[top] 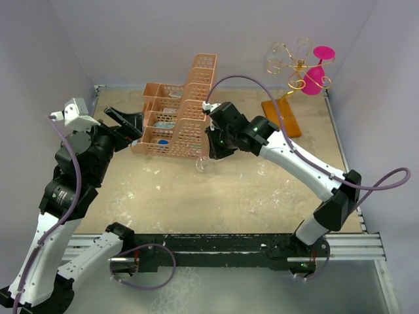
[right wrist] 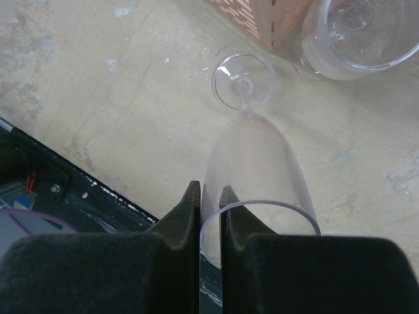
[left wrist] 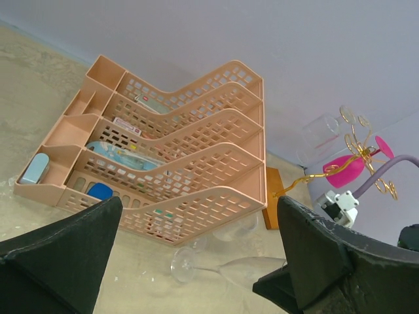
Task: Take the wine glass off the wine glass rack
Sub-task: Place the wine glass at the center of the board.
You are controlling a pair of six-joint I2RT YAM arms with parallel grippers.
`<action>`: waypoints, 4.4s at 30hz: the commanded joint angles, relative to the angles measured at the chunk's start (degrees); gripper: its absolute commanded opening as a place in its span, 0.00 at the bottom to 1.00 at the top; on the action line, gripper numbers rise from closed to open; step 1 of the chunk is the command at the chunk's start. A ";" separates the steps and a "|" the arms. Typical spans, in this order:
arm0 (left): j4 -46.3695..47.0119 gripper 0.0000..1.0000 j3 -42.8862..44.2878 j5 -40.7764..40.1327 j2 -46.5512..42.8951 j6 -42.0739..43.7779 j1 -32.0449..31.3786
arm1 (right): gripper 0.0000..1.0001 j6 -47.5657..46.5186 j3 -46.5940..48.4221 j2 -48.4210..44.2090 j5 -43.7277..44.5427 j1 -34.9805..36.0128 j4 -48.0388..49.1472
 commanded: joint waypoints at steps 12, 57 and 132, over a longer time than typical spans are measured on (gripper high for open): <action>-0.23 0.99 2.09 -1.68 -0.33 1.96 0.37 | 0.00 -2.85 1.20 3.19 7.35 0.55 1.11; -0.47 0.99 2.04 -0.16 -0.21 0.99 0.32 | 0.46 -6.12 8.33 5.79 6.37 0.60 1.34; -1.04 0.99 1.52 4.17 1.03 0.11 0.34 | 0.07 -8.57 -1.19 2.02 4.39 -4.84 9.29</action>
